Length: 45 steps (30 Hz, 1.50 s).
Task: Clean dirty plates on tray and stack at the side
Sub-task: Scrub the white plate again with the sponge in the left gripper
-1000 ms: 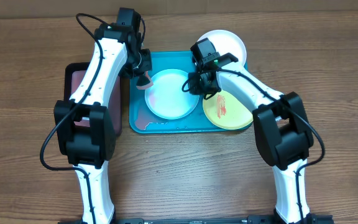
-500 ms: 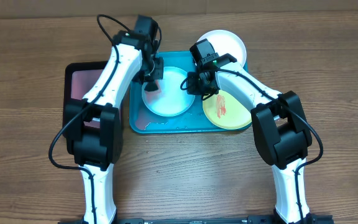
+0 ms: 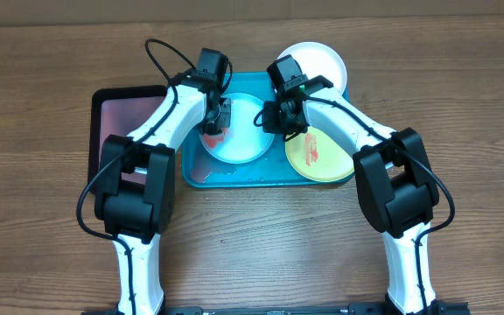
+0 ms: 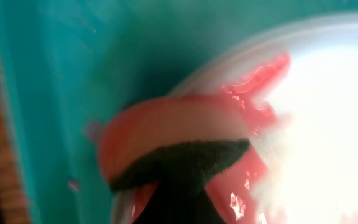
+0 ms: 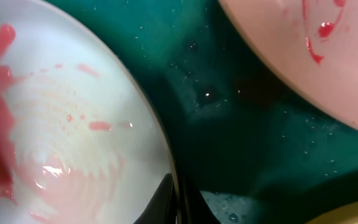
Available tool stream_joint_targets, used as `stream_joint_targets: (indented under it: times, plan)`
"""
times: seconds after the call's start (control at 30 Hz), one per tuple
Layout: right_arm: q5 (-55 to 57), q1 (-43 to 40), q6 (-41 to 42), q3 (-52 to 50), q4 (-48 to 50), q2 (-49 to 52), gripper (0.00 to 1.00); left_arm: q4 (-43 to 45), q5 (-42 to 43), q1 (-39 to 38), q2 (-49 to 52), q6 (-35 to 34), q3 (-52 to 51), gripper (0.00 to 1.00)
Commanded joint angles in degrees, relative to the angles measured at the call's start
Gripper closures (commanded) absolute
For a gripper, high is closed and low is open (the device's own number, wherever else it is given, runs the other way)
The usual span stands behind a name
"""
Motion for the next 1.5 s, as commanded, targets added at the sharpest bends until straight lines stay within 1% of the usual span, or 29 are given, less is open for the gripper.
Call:
stream_joint_targets:
  times: [0.0,0.1,0.17,0.23,0.3,0.37,0.5,0.53,0.6,0.67,0.77,0.8,0.83,0.9,0.97,1.03,1.07,1.1,1.17,1.2,1.27,1.37,1.47]
  plan:
    - [1.0,0.1,0.3,0.5,0.2,0.7,0.96,-7.0,22.9,-1.0,1.1,11.8,-2.6,0.96]
    - [1.1,0.1,0.3,0.5,0.2,0.7,0.96,-10.5,39.4,-0.9,1.1,21.5,-2.6,0.96]
    - [1.1,0.1,0.3,0.5,0.2,0.7,0.96,-10.4,41.9,-0.8,1.1,22.3,-2.5,0.96]
    - [1.0,0.1,0.3,0.5,0.1,0.7,0.96,-8.6,41.1,-0.7,1.1,21.9,-2.5,0.96]
    - [1.0,0.1,0.3,0.5,-0.1,0.7,0.96,-4.9,35.5,-0.7,1.1,16.9,-2.5,0.96]
    - [1.0,0.1,0.3,0.5,-0.3,0.7,0.96,-1.6,26.0,-0.6,1.1,10.2,-2.5,0.96]
    - [1.0,0.1,0.3,0.5,-0.5,0.7,0.96,2.7,1.7,-0.6,1.1,-5.1,-2.5,0.96]
    - [1.0,0.1,0.3,0.5,-0.5,0.7,0.96,3.9,-9.9,-0.6,1.1,-11.9,-2.5,0.96]
    - [1.0,0.1,0.3,0.5,-0.6,0.7,0.96,4.2,-17.8,-0.6,1.1,-15.7,-2.5,0.96]
    - [1.0,0.1,0.3,0.5,-0.5,0.7,0.96,3.7,-24.0,-0.6,1.1,-17.9,-2.5,0.96]
    - [1.0,0.1,0.3,0.5,-0.5,0.7,0.96,0.8,-29.3,-0.9,1.1,-21.8,-2.5,0.96]
    - [1.0,0.1,0.3,0.5,-0.6,0.7,0.96,-0.1,-29.7,-1.0,1.1,-21.9,-2.5,0.96]
    - [1.0,0.1,0.3,0.5,-0.5,0.7,0.96,-0.8,-29.0,-1.0,1.1,-21.9,-2.5,0.96]
    - [1.1,0.1,0.3,0.5,-0.5,0.7,0.96,-2.3,-19.2,-1.1,1.1,-15.9,-2.5,0.96]
    - [1.1,0.1,0.3,0.5,-0.6,0.7,0.96,-3.0,-4.7,-1.2,1.1,-5.1,-2.5,0.96]
    - [1.0,0.1,0.3,0.5,-0.7,0.7,0.96,-4.8,16.5,-1.3,1.1,8.7,-2.5,0.96]
    - [1.0,0.1,0.3,0.5,-0.8,0.7,0.96,-5.5,22.9,-1.2,1.1,12.7,-2.5,0.96]
    - [1.0,0.1,0.3,0.5,-1.1,0.7,0.96,-6.6,31.3,-1.2,1.1,17.0,-2.5,0.96]
    - [0.8,0.2,0.3,0.5,-2.0,0.7,0.96,-6.8,38.9,-1.2,1.1,18.6,-2.5,0.96]
    - [0.5,0.2,0.3,0.5,-2.6,0.7,0.96,-6.4,40.1,-1.2,1.1,18.6,-2.5,0.96]
    - [-0.9,0.4,0.3,0.5,-4.2,0.7,0.96,-3.2,36.8,-1.2,1.1,16.0,-2.5,0.96]
    - [-2.1,0.8,0.3,0.5,-5.0,0.7,0.96,1.0,27.3,-1.2,1.1,9.8,-2.5,0.96]
    - [-3.5,1.5,0.3,0.5,-5.2,0.7,0.96,4.2,17.4,-1.2,1.1,5.7,-2.5,0.96]
